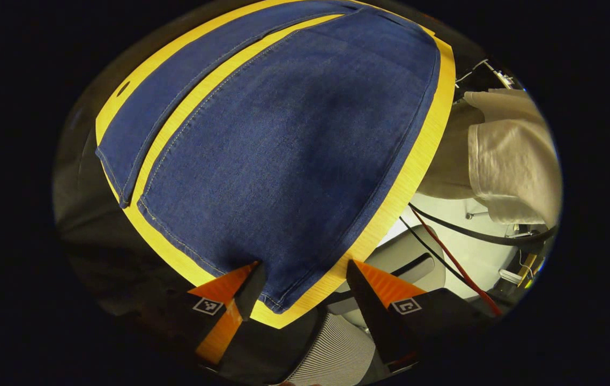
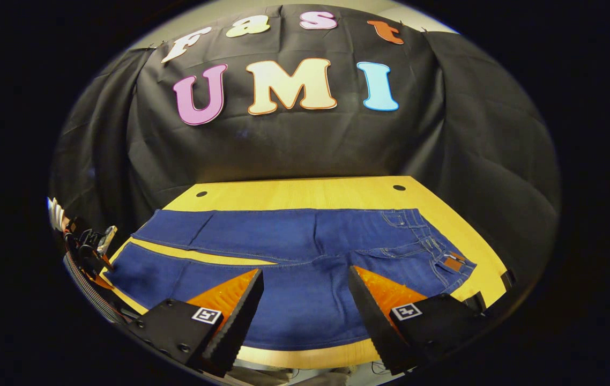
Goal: Grasp the waist and the cuffs of the jeans and fold them to make the two legs overlap; first hold the waist and fold one-third of the jeans toward the cuffs, then hold the cuffs and fold the remaining one-third in the same direction to finish folding.
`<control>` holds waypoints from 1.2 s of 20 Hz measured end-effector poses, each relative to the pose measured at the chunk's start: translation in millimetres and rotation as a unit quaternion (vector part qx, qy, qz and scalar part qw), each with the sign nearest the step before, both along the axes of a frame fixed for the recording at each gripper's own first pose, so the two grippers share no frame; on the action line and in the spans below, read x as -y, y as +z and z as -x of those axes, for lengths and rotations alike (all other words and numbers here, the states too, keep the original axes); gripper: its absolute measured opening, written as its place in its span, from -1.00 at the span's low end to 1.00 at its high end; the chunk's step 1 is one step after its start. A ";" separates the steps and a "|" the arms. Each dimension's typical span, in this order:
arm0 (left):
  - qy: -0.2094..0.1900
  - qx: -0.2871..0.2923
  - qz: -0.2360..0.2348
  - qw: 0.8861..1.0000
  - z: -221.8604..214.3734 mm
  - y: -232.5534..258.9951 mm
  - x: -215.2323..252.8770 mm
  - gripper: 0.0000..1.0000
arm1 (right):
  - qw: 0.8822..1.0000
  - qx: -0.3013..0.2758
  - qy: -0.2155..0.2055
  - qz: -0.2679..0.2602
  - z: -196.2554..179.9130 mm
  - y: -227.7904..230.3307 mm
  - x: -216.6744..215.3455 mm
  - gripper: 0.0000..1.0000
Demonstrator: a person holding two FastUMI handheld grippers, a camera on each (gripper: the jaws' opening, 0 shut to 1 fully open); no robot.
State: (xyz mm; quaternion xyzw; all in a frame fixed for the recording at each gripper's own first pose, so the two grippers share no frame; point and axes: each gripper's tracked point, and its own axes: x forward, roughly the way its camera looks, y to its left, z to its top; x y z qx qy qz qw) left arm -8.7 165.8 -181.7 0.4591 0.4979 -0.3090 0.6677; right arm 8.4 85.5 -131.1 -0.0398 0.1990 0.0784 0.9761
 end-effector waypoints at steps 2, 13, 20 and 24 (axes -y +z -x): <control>0.001 0.001 0.000 1.000 1.0 0.2 0.8 0.90 | 1.000 -0.003 0.001 0.000 4.9 -2.1 0.4 0.97; 0.013 0.008 0.003 1.000 -24.0 7.5 3.2 -0.19 | 0.999 -0.033 0.003 -0.009 19.3 -18.7 1.6 0.90; -0.002 0.012 -0.003 1.000 -24.9 7.5 5.6 -1.00 | 0.999 -0.049 0.010 -0.002 22.2 -16.8 17.9 0.90; -0.012 0.010 -0.003 1.000 -26.6 8.0 3.8 -1.00 | 0.993 -0.090 0.054 0.051 21.6 -18.3 46.2 0.93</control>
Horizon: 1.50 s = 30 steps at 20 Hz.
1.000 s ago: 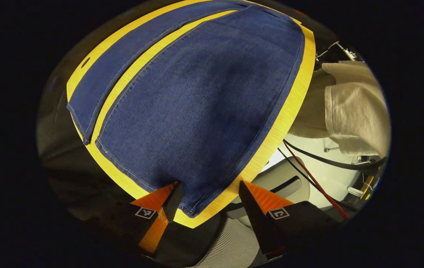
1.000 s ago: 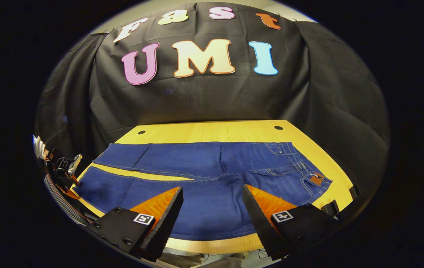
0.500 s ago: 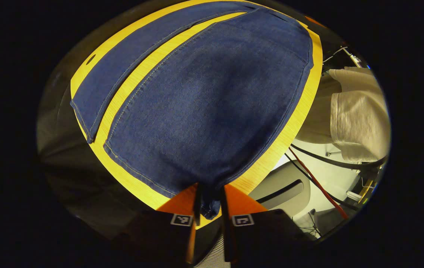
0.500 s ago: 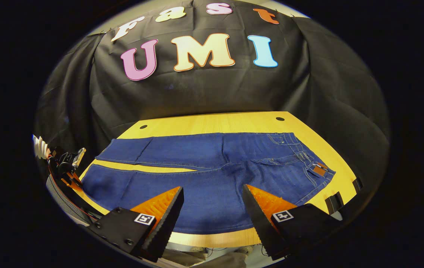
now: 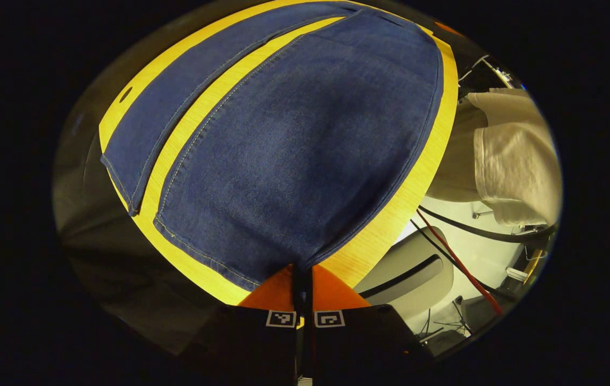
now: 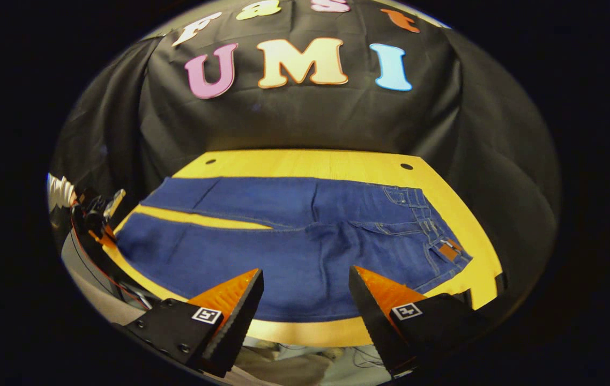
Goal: Grasp the waist and the cuffs of the jeans and fold them to make the two legs overlap; first hold the waist and fold one-third of the jeans toward the cuffs, then hold the cuffs and fold the remaining one-third in the same direction to finish folding.
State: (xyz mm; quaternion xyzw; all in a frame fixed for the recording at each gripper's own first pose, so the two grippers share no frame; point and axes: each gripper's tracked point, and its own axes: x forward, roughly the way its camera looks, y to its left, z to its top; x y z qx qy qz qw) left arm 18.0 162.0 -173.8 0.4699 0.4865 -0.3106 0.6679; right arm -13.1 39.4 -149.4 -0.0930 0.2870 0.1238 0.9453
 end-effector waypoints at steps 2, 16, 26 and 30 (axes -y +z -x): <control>0.010 -0.008 0.007 1.000 0.4 0.9 1.1 -1.00 | 0.999 -0.017 0.027 0.015 4.2 3.1 12.2 0.97; 0.071 -0.046 0.034 0.996 -1.0 1.6 3.6 -1.00 | 0.842 -0.300 0.291 0.342 6.7 -79.5 113.0 1.00; 0.102 -0.050 0.035 0.993 -2.5 1.2 5.3 -1.00 | 0.773 -0.357 0.320 0.416 -29.9 -105.7 156.0 1.00; 0.106 -0.057 0.028 0.992 -2.1 1.3 5.1 -1.00 | 0.758 -0.375 0.327 0.421 -36.0 -116.6 162.7 1.00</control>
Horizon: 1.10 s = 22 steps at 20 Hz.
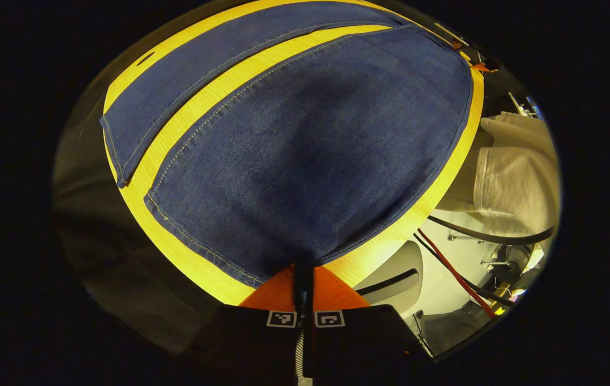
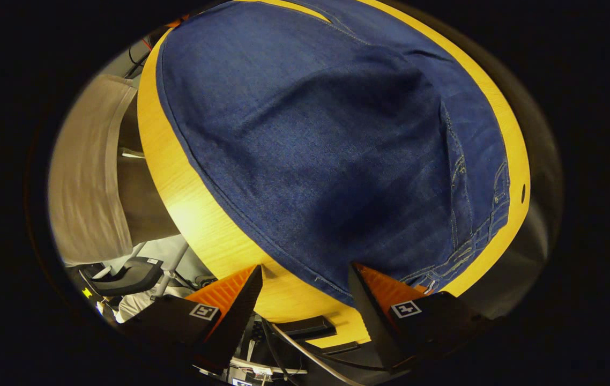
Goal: Grasp the waist and the cuffs of the jeans and fold them to make the two legs overlap; first hold the waist and fold one-third of the jeans toward the cuffs, then hold the cuffs and fold the remaining one-third in the same direction to finish folding.
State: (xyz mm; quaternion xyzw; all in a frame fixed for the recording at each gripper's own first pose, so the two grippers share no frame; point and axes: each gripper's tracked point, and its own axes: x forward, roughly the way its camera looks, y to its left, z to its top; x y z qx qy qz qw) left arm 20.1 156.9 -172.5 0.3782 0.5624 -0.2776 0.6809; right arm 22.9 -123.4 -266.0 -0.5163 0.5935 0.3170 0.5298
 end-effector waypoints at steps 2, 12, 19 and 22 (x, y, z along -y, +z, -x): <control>0.005 -0.007 -0.002 1.000 0.4 0.5 -0.2 -1.00 | 1.000 -0.004 -0.004 0.001 -1.2 -0.8 -1.2 0.97; 0.018 -0.023 0.002 1.000 -0.7 1.0 1.0 -1.00 | 0.998 0.004 -0.055 0.007 -5.6 1.5 -4.2 0.77; 0.018 -0.026 0.000 0.999 -0.3 0.7 -0.5 -1.00 | 0.996 0.021 -0.081 0.022 -32.1 6.8 -7.3 -0.36; 0.022 -0.018 0.006 1.000 0.3 0.7 -0.6 -1.00 | 0.991 0.052 -0.124 -0.005 -40.0 10.9 -12.7 -0.77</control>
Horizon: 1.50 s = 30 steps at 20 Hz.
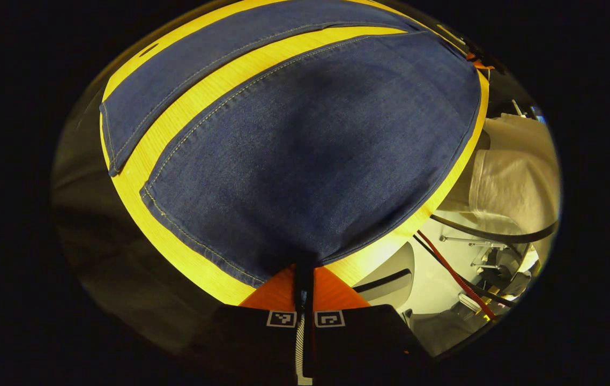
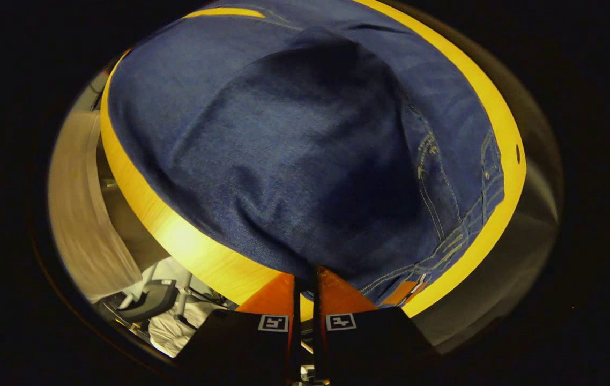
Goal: Grasp the waist and the cuffs of the jeans and fold them to make the two legs overlap; first hold the waist and fold one-third of the jeans toward the cuffs, then hold the cuffs and fold the remaining one-third in the same direction to finish folding.
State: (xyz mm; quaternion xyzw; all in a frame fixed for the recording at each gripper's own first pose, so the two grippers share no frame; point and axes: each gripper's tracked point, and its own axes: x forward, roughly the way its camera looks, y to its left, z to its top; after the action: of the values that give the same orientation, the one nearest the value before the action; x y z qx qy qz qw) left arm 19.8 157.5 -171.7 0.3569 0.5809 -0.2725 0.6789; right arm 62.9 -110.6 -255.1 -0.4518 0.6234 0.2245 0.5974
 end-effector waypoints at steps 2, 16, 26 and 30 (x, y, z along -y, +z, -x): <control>0.012 0.019 0.009 1.000 0.1 -1.2 0.4 -1.00 | 0.998 0.037 -0.040 -0.023 2.0 1.2 -0.2 -0.78; 0.199 0.235 0.082 0.948 -3.1 -3.6 6.8 -1.00 | 0.931 0.291 -0.195 -0.107 -0.6 12.0 0.5 -0.94; 0.392 0.244 0.270 0.845 -27.3 83.0 47.5 -1.00 | 0.837 0.369 -0.338 -0.220 -30.9 87.4 -16.0 -0.94; 0.396 0.253 0.315 0.825 -45.4 118.9 61.3 -1.00 | 0.810 0.399 -0.343 -0.259 -51.6 133.4 -33.4 -0.99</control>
State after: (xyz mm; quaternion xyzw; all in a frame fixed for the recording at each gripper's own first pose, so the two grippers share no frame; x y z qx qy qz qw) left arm 65.2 96.2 -52.9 -0.0803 0.3630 -0.0487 0.9270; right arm 114.4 -77.2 -121.7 -0.0869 0.3638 -0.0423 0.9264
